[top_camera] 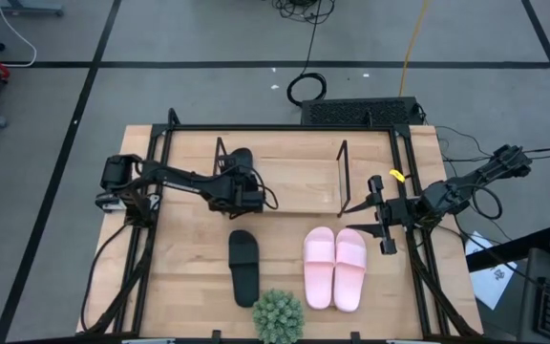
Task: Pick and place slides into the shelf
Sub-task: Put the left black slide on the shelf, then put the black slide on the shelf
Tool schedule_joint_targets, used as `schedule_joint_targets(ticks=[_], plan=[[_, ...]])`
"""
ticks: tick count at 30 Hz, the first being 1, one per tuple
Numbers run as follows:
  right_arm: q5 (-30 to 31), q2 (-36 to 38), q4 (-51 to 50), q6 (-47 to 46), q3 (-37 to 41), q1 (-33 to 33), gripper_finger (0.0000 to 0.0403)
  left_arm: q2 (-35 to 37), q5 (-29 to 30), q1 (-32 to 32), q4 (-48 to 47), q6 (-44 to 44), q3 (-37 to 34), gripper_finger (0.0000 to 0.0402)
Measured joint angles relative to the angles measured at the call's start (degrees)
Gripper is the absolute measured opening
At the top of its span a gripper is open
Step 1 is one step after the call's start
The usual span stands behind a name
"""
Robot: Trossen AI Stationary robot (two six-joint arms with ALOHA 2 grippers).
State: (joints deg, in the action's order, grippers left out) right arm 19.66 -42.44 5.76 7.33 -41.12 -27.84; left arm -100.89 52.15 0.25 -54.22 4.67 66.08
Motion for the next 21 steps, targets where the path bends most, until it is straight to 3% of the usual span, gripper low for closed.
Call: schedule_joint_targets(ticks=[16, 21], plan=[[-0.2, 0.0, 0.1, -0.6, 0.0, 0.0, 0.0144, 6.6, -1.2, -5.5, -1.6, 0.1, 3.9, 0.0134], [-0.2, 0.0, 0.1, -1.5, 0.0, 0.0, 0.0144, 6.0, -3.2, -6.8, -4.8, 6.3, 3.9, 0.0134]])
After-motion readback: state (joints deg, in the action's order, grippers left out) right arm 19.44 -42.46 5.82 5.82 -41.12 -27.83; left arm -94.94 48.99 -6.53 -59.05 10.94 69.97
